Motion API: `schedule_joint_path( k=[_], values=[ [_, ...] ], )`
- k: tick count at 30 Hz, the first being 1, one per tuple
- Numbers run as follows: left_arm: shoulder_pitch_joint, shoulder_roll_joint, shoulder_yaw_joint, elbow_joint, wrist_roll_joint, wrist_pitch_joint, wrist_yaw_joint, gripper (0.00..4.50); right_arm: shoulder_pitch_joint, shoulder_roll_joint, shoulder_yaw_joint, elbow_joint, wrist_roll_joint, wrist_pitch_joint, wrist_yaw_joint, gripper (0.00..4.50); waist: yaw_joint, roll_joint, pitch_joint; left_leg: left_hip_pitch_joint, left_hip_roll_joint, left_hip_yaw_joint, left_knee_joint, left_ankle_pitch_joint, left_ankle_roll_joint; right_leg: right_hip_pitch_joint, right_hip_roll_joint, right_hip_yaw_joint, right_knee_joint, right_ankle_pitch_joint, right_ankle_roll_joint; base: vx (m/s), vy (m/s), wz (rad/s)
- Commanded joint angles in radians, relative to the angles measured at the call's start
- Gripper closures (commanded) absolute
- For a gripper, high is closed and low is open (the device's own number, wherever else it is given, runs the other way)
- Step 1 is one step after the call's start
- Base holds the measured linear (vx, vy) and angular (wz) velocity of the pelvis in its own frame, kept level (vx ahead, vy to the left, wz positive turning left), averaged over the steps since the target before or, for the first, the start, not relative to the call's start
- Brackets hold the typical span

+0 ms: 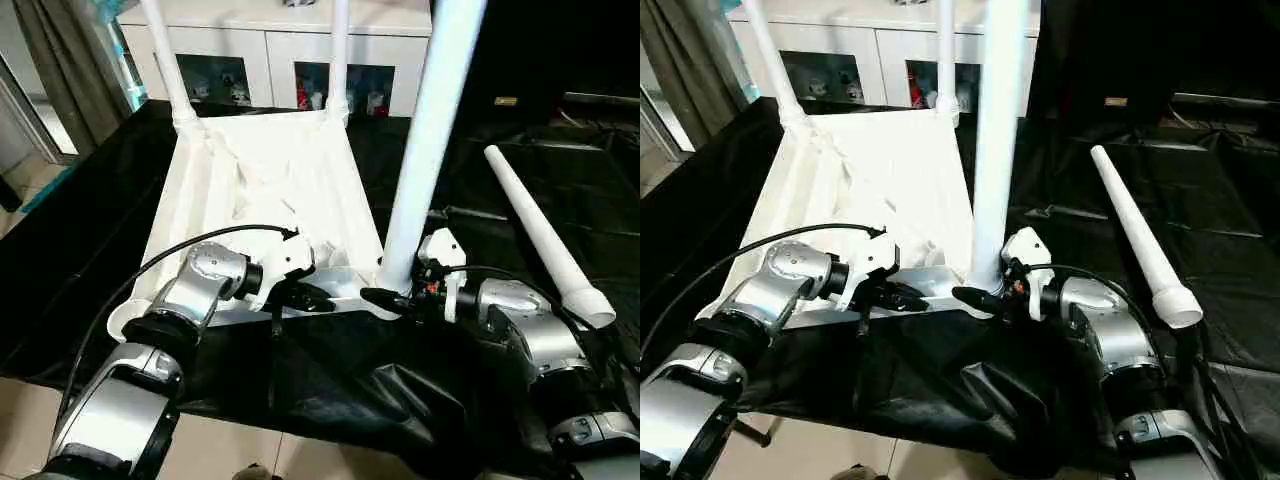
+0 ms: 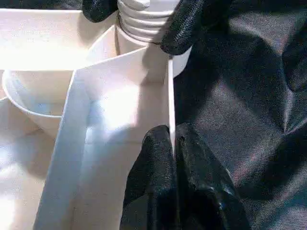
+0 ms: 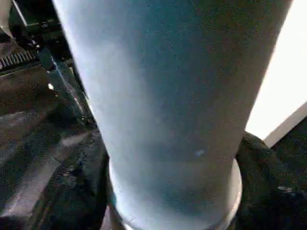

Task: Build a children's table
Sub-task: Rotate leg to tighten

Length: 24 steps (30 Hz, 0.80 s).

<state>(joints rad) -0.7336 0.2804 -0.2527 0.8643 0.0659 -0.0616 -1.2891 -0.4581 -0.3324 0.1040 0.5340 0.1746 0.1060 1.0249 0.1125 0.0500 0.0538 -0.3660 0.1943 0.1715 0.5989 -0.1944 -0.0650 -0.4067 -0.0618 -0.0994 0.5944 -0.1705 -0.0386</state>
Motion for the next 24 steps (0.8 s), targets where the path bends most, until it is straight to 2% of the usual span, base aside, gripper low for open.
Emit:
schedule_joint_path(
  k=[1, 5, 7, 9, 11, 12, 14, 15, 17, 18, 19, 22, 24],
  values=[
    [-0.005, -0.019, 0.008, -0.012, -0.021, -0.020, 0.018, 4.50, 0.012, 0.020, -0.020, 0.004, 0.015, 0.008, -0.037, 1.62, -0.002, -0.013, -0.077, 0.003, 0.043, -0.008, -0.060, -0.091, 0.107, 0.065, -0.092, 0.056, -0.063, -0.175, -0.196, 0.000, 0.000, 0.00],
    [-0.030, -0.036, 0.000, 0.042, 0.032, -0.031, 0.144, 4.50, -0.006, 0.065, -0.059, 0.091, -0.016, -0.013, -0.209, 1.69, -0.009, -0.011, -0.072, 0.007, 0.039, -0.008, -0.064, -0.123, 0.079, 0.060, -0.091, 0.055, -0.075, -0.254, -0.173, 0.000, 0.000, 0.00],
    [-0.063, -0.079, 0.007, 0.087, 0.057, 0.005, 0.283, 4.50, -0.035, 0.119, -0.100, 0.174, -0.051, -0.014, -0.433, 1.71, -0.017, -0.011, -0.068, 0.013, 0.036, -0.009, -0.067, -0.148, 0.049, 0.059, -0.093, 0.054, -0.087, -0.340, -0.150, 0.000, 0.000, 0.00],
    [-0.086, -0.121, 0.019, 0.105, 0.056, 0.042, 0.360, 4.50, -0.059, 0.164, -0.140, 0.220, -0.055, 0.003, -0.600, 1.72, -0.025, -0.011, -0.067, 0.015, 0.034, -0.011, -0.070, -0.152, 0.036, 0.059, -0.091, 0.054, -0.089, -0.348, -0.149, 0.000, 0.000, 0.00],
    [-0.111, -0.164, 0.030, 0.128, 0.058, 0.070, 0.444, 4.50, -0.082, 0.206, -0.166, 0.256, -0.053, 0.014, -0.726, 1.72, -0.032, -0.009, -0.064, 0.013, 0.031, -0.010, -0.069, -0.162, 0.039, 0.061, -0.091, 0.054, -0.092, -0.356, -0.146, 0.000, 0.000, 0.00],
    [-0.132, -0.200, 0.040, 0.148, 0.056, 0.085, 0.509, 4.50, -0.102, 0.239, -0.170, 0.285, -0.061, 0.017, -0.799, 1.72, -0.035, -0.010, -0.064, 0.017, 0.028, -0.010, -0.069, -0.172, 0.035, 0.059, -0.090, 0.053, -0.096, -0.381, -0.140, 0.000, 0.000, 0.00],
    [-0.140, -0.215, 0.044, 0.156, 0.054, 0.089, 0.534, 4.50, -0.110, 0.252, -0.166, 0.297, -0.065, 0.017, -0.820, 1.72, -0.033, -0.012, -0.067, 0.015, 0.024, -0.009, -0.068, -0.162, 0.042, 0.063, -0.091, 0.054, -0.098, -0.384, -0.133, 0.000, 0.000, 0.00],
    [-0.150, -0.237, 0.043, 0.162, 0.053, 0.092, 0.549, 4.50, -0.122, 0.269, -0.133, 0.304, -0.097, -0.001, -0.836, 1.72, -0.031, -0.010, -0.067, 0.015, 0.025, -0.009, -0.067, -0.156, 0.051, 0.063, -0.091, 0.054, -0.098, -0.372, -0.132, 0.000, 0.000, 0.00],
    [-0.156, -0.250, 0.038, 0.168, 0.058, 0.085, 0.553, 4.50, -0.130, 0.282, -0.102, 0.308, -0.127, -0.027, -0.826, 1.72, -0.031, -0.011, -0.069, 0.010, 0.025, -0.010, -0.067, -0.140, 0.059, 0.064, -0.090, 0.054, -0.092, -0.337, -0.137, 0.000, 0.000, 0.00],
    [-0.160, -0.257, 0.035, 0.172, 0.060, 0.079, 0.550, 4.50, -0.133, 0.291, -0.083, 0.306, -0.142, -0.043, -0.810, 1.17, -0.029, -0.005, -0.070, 0.011, 0.028, -0.011, -0.067, -0.138, 0.065, 0.064, -0.090, 0.055, -0.089, -0.311, -0.144, 0.000, 0.000, 0.00],
    [-0.162, -0.261, 0.034, 0.176, 0.058, 0.076, 0.549, 4.50, -0.135, 0.302, -0.083, 0.304, -0.133, -0.060, -0.784, 1.17, -0.031, -0.009, -0.070, 0.009, 0.028, -0.010, -0.067, -0.141, 0.071, 0.066, -0.090, 0.055, -0.087, -0.291, -0.151, 0.000, 0.000, 0.00],
    [-0.156, -0.256, 0.030, 0.171, 0.054, 0.066, 0.527, 4.50, -0.132, 0.306, -0.084, 0.278, -0.107, -0.082, -0.712, 0.85, -0.031, -0.008, -0.070, 0.009, 0.028, -0.010, -0.066, -0.147, 0.084, 0.068, -0.090, 0.054, -0.086, -0.279, -0.163, 0.000, 0.000, 0.00],
    [-0.148, -0.240, 0.025, 0.169, 0.056, 0.048, 0.501, 4.50, -0.127, 0.286, -0.067, 0.263, -0.119, -0.112, -0.692, 0.67, -0.030, -0.008, -0.071, 0.009, 0.028, -0.010, -0.066, -0.148, 0.086, 0.068, -0.091, 0.054, -0.087, -0.288, -0.160, 0.000, 0.000, 0.00]
  ],
)
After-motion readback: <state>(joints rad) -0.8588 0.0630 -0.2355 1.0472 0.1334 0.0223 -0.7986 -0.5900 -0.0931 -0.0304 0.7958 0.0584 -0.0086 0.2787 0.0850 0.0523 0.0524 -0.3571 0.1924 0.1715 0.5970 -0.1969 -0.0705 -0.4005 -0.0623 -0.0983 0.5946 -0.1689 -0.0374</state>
